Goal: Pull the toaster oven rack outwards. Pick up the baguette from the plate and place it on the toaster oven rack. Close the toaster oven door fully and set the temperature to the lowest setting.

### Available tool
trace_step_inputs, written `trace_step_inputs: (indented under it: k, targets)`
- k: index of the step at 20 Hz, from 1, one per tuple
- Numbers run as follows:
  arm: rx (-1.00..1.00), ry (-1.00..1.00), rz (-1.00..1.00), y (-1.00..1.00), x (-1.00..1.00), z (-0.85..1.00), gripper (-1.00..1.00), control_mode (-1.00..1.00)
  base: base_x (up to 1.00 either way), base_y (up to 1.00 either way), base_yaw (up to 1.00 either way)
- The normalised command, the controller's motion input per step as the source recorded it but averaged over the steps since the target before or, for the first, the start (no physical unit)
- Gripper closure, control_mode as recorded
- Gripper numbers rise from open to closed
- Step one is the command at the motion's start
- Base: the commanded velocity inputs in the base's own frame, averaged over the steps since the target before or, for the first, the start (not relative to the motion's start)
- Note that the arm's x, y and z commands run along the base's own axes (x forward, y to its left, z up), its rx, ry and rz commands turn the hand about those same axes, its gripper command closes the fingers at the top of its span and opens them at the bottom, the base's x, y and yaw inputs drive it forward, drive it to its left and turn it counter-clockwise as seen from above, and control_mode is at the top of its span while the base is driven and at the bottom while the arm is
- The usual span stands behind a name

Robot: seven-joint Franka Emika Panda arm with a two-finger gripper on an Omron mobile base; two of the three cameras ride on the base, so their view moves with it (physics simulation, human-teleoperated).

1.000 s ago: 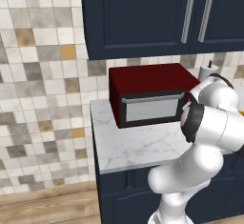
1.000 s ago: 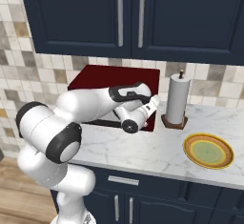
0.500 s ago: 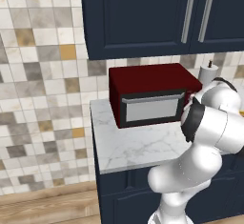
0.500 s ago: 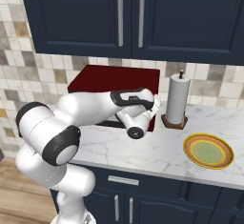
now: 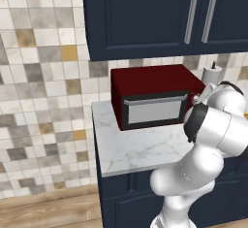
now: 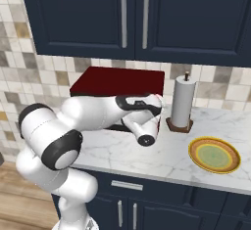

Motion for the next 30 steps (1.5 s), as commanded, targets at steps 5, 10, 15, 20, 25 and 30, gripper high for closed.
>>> trace_step_inputs:
  k: [5, 10, 15, 20, 25, 30]
  targets:
    - [-0.39, -0.08, 0.2, -0.32, 0.0, 0.06, 1.0, -1.0, 0.0, 0.0, 0.0]
    - [-0.37, -0.02, 0.17, -0.38, 0.0, 0.08, 1.0, -1.0, 0.0, 0.0, 0.0]
    - [-0.34, 0.0, 0.12, -0.41, 0.0, 0.1, 1.0, -1.0, 0.0, 0.0, 0.0]
    - [-0.36, -0.01, 0.13, -0.25, 0.0, 0.0, 1.0, -1.0, 0.0, 0.0, 0.0]
    - [-0.51, -0.15, 0.11, 0.02, 0.0, 0.01, 1.0, -1.0, 0.0, 0.0, 0.0]
    - [-0.48, -0.2, 0.17, 0.0, 0.07, 0.0, 1.0, -1.0, 0.0, 0.0, 0.0]
